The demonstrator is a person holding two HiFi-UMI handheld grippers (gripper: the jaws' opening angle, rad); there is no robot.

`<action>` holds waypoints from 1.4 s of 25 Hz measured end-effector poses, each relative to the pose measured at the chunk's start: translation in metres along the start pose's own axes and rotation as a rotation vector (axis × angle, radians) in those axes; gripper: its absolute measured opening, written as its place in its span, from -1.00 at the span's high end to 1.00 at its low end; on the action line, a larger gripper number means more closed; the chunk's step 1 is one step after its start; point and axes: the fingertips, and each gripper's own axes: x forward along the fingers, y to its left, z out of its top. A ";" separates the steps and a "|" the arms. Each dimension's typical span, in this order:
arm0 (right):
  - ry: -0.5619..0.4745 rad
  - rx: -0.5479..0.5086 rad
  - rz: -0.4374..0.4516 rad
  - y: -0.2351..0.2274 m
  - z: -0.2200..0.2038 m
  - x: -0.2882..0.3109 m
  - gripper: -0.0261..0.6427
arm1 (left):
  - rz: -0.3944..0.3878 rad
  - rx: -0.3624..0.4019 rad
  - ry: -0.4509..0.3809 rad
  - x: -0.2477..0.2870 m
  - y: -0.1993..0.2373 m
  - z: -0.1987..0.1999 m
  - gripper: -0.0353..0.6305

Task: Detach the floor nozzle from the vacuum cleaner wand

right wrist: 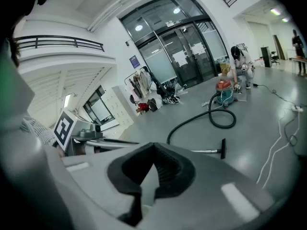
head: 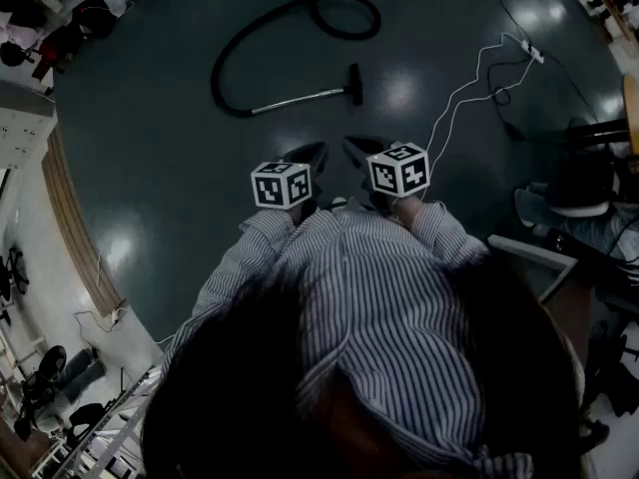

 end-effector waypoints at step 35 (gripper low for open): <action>-0.215 0.046 -0.052 -0.071 0.048 -0.027 0.92 | 0.092 0.103 -0.065 0.047 -0.002 0.037 0.87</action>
